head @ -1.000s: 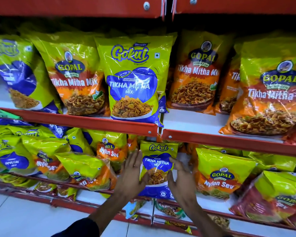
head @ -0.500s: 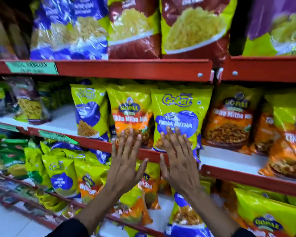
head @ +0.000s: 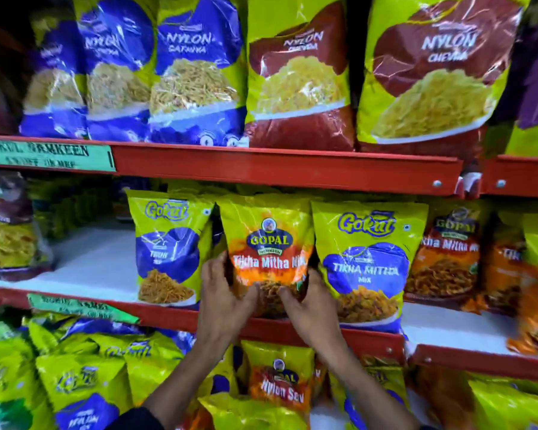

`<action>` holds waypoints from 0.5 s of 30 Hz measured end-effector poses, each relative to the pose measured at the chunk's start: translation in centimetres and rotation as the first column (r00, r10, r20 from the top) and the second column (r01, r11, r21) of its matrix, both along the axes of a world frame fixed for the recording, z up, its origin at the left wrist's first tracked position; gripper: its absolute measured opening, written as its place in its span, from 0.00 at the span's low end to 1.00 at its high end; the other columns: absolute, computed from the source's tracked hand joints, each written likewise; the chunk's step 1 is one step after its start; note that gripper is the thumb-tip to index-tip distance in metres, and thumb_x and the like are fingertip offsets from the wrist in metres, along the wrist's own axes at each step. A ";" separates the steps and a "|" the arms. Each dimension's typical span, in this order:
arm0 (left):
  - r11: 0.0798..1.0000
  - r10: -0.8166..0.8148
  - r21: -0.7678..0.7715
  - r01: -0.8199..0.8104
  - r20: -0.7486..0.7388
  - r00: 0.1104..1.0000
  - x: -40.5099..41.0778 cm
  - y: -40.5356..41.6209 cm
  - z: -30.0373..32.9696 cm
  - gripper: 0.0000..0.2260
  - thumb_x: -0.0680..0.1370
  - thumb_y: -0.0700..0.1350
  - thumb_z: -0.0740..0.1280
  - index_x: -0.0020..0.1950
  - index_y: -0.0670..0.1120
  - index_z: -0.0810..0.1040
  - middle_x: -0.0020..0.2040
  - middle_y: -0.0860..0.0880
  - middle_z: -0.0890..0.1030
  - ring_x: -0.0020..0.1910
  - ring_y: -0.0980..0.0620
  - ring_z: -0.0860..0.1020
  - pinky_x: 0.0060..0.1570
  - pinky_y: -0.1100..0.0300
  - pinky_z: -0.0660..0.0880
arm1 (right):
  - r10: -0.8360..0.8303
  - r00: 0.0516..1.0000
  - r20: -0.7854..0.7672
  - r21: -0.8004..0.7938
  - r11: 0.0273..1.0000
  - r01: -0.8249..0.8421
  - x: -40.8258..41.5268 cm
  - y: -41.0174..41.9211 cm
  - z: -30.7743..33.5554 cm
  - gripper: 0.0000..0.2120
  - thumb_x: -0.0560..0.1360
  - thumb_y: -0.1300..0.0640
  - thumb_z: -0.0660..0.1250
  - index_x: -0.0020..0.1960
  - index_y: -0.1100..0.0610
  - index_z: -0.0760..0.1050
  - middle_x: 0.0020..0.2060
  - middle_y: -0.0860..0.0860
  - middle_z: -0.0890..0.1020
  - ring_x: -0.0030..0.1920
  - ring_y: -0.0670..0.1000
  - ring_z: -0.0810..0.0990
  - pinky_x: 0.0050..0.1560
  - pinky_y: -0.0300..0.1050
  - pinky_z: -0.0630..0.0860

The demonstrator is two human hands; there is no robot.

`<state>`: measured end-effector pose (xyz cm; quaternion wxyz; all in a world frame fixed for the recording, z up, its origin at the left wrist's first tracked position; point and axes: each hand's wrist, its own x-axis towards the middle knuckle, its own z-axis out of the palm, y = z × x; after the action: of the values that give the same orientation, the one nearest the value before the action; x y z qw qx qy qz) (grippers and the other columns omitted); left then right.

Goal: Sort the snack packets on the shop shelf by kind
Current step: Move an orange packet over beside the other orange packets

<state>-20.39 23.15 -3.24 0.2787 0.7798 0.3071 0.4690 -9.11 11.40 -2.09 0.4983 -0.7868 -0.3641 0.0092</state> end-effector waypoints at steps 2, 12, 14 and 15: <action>0.993 0.009 -0.113 -0.017 -0.069 0.998 0.2 0.9 -0.1 0.42 0.65 0.62 0.70 0.72 0.39 0.66 0.66 0.41 0.74 0.66 0.41 0.73 0.64 0.50 0.72 | -0.005 0.999 -0.054 0.017 1.000 0.006 0.3 0.5 0.2 0.24 0.71 0.52 0.72 0.65 0.57 0.72 0.58 0.54 0.84 0.59 0.55 0.81 0.48 0.37 0.68; 0.853 -0.383 -0.384 0.353 -0.002 0.924 0.6 4.3 0.0 0.33 0.59 0.43 0.84 0.60 0.47 0.73 0.54 0.48 0.84 0.47 0.55 0.83 0.44 0.59 0.79 | 0.098 0.961 -0.258 0.141 0.988 -0.063 1.3 1.5 0.5 0.28 0.64 0.60 0.73 0.63 0.49 0.71 0.53 0.49 0.84 0.54 0.52 0.83 0.53 0.49 0.80; 0.871 -0.371 -0.327 0.367 0.052 0.927 0.1 4.3 -0.4 0.36 0.57 0.45 0.84 0.61 0.49 0.74 0.53 0.50 0.85 0.49 0.55 0.84 0.47 0.55 0.82 | 0.153 0.957 -0.244 0.177 0.978 -0.111 1.4 1.3 0.2 0.27 0.64 0.61 0.73 0.59 0.43 0.72 0.54 0.48 0.84 0.54 0.49 0.84 0.57 0.54 0.81; 0.875 -0.363 -0.311 0.371 0.087 0.928 -0.1 4.2 -0.6 0.36 0.56 0.45 0.84 0.60 0.51 0.74 0.53 0.51 0.85 0.49 0.54 0.85 0.48 0.52 0.83 | 0.185 0.956 -0.227 0.192 0.971 -0.142 1.4 1.2 0.0 0.27 0.66 0.65 0.73 0.58 0.42 0.72 0.54 0.47 0.84 0.54 0.46 0.83 0.56 0.52 0.81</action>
<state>-20.53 27.39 -3.85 0.4899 0.7616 0.2222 0.3614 -7.67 12.56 -2.05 0.6032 -0.7005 -0.3637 0.1151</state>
